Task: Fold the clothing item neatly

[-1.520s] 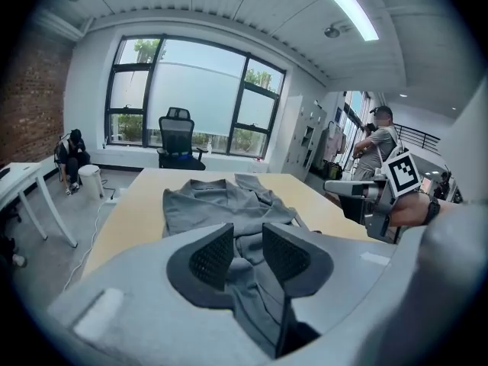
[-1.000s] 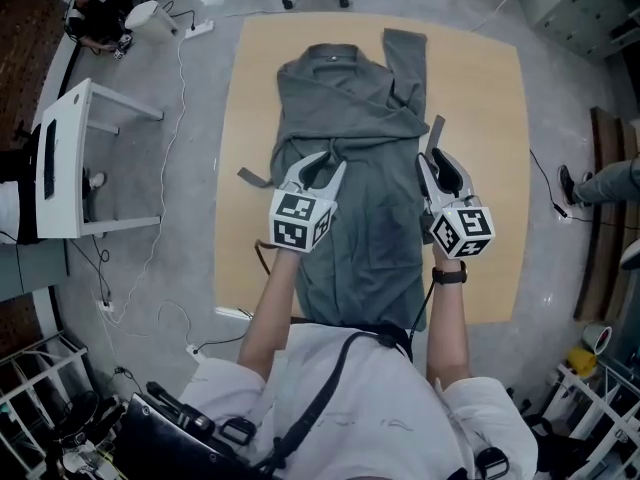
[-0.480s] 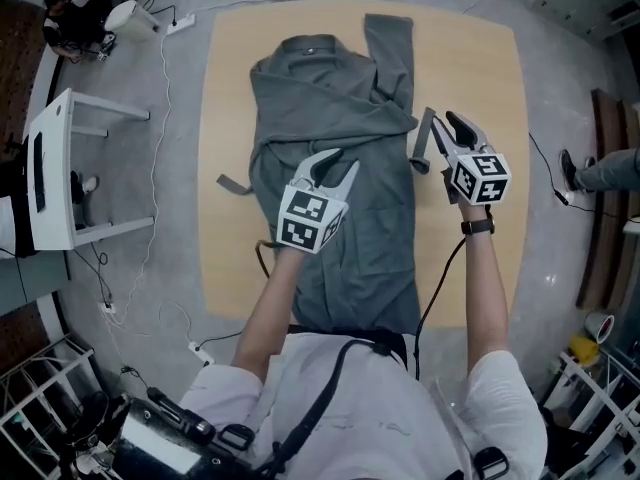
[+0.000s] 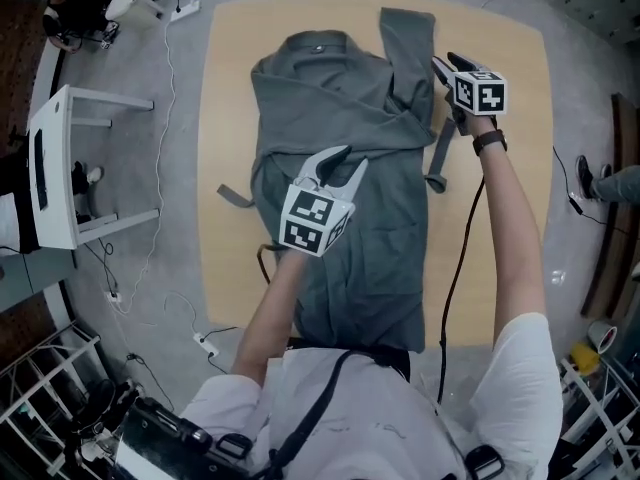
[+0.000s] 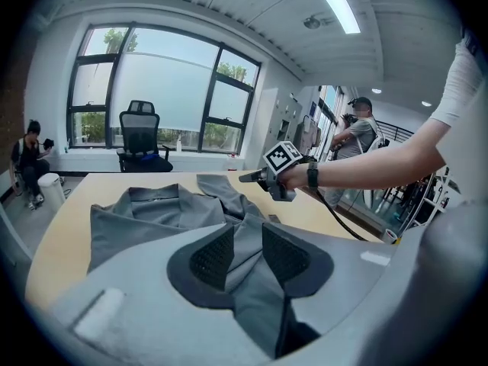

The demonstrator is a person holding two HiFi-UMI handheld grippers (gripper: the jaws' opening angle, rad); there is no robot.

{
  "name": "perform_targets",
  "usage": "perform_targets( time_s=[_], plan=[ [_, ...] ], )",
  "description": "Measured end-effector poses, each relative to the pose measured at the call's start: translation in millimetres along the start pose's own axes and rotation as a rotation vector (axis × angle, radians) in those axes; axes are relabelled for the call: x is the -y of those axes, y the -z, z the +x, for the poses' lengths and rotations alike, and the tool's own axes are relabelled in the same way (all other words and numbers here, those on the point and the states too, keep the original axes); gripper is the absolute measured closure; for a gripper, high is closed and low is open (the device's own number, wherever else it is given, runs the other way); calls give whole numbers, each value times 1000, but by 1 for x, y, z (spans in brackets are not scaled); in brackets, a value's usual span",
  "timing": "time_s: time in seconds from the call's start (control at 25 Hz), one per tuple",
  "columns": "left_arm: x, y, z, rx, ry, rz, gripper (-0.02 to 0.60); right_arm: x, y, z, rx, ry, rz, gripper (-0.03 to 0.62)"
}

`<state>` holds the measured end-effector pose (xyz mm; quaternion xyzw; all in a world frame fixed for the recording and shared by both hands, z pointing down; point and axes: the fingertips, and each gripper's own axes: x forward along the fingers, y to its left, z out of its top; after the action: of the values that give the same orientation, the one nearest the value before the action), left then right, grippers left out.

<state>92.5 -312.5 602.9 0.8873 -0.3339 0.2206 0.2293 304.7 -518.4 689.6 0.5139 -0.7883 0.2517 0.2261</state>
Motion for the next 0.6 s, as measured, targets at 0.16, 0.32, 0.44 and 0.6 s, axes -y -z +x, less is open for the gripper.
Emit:
perform_targets(
  time_s=[0.16, 0.32, 0.44, 0.6],
  plan=[
    [-18, 3, 7, 3, -11, -19, 460, 24, -11, 45, -45, 50, -28, 405],
    [-31, 15, 14, -12, -16, -40, 460, 37, -16, 81, -78, 64, -71, 407],
    [-38, 28, 21, -34, -15, -49, 460, 46, -19, 94, -100, 92, -82, 416],
    [-45, 38, 18, -50, -25, -63, 460, 62, -17, 102, -106, 181, -24, 418]
  ],
)
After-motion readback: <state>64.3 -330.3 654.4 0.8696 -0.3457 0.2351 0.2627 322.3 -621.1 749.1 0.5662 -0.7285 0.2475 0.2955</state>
